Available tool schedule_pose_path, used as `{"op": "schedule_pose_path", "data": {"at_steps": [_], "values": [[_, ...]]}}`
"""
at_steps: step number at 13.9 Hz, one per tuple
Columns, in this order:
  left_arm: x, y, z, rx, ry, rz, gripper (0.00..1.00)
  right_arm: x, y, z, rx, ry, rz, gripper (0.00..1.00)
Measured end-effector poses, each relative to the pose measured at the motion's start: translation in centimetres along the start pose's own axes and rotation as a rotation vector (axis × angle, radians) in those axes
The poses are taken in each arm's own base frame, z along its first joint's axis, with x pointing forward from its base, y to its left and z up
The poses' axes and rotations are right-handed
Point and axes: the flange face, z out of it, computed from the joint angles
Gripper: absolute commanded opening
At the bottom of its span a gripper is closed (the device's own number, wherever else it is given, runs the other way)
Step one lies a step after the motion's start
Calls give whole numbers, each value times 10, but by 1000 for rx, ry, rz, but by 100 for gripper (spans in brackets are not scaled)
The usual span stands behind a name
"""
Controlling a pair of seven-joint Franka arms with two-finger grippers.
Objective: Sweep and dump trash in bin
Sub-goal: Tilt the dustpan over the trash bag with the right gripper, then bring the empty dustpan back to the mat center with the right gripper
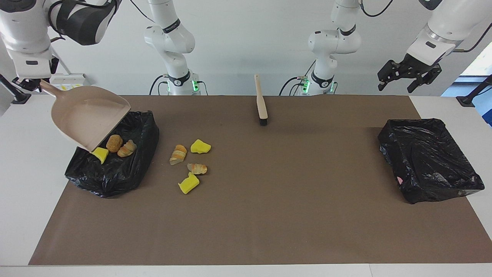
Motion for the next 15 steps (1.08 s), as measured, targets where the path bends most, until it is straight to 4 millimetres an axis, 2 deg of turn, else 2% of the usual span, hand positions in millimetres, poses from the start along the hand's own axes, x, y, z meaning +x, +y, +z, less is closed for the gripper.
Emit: {"op": "schedule_pose_path", "data": {"at_steps": [2,3,8,15], "values": [[0,-2,0,0,0,-3,100,22,-6,-6,29,51,52,0],[0,-2,0,0,0,-3,100,42,-11,-13,48,68,82,0],[-1,-2,1,-1,-9,-4,100,158,-53,-54,141,147,227,0],[-1,-2,1,-1,-9,-4,100,272,-99,-72,267,210,402,0]]}}
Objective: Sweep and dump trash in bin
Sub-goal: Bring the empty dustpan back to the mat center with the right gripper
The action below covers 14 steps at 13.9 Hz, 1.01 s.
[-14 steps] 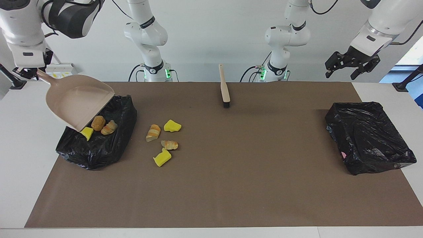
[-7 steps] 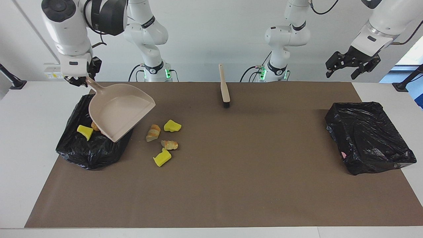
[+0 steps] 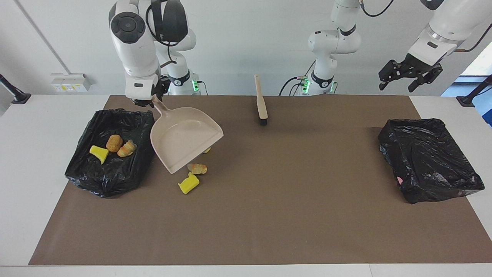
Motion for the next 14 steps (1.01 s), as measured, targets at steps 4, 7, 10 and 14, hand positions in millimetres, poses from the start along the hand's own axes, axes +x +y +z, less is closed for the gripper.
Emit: {"op": "schedule_pose_path", "data": {"at_steps": [4,7,10,14], "values": [[0,0,0,0,0,0,100,50,-27,21,28,30,78,0],[0,0,0,0,0,-1,100,91,-58,36,36,59,123,0],[0,0,0,0,0,-1,100,116,-80,47,49,73,168,0],[0,0,0,0,0,-1,100,152,-107,70,76,95,246,0]]}}
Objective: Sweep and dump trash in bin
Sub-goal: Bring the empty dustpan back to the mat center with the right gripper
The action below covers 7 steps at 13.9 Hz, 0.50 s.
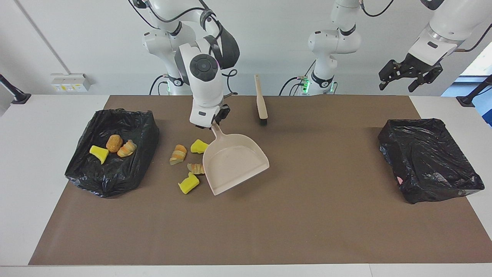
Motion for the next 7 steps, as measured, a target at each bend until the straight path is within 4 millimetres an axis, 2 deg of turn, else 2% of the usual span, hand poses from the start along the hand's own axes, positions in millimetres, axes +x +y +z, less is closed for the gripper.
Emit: {"op": "schedule_pose_path", "data": {"at_steps": [4,7], "values": [[0,0,0,0,0,0,100,26,-35,33,28,-10,89,0],[0,0,0,0,0,0,100,51,-60,49,31,0,146,0]]}}
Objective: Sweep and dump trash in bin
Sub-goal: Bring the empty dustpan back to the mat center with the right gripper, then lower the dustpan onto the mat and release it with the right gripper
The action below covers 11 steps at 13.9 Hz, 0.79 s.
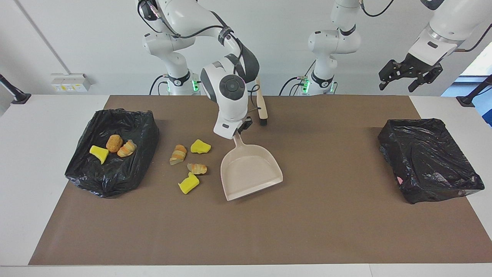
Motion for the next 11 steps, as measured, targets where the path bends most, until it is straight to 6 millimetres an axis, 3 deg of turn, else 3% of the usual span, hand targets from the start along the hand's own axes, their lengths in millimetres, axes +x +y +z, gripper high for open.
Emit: {"op": "schedule_pose_path", "data": {"at_steps": [5,11], "values": [[0,0,0,0,0,0,100,28,-32,21,17,42,89,0],[0,0,0,0,0,0,100,43,-56,20,119,70,196,0]]}}
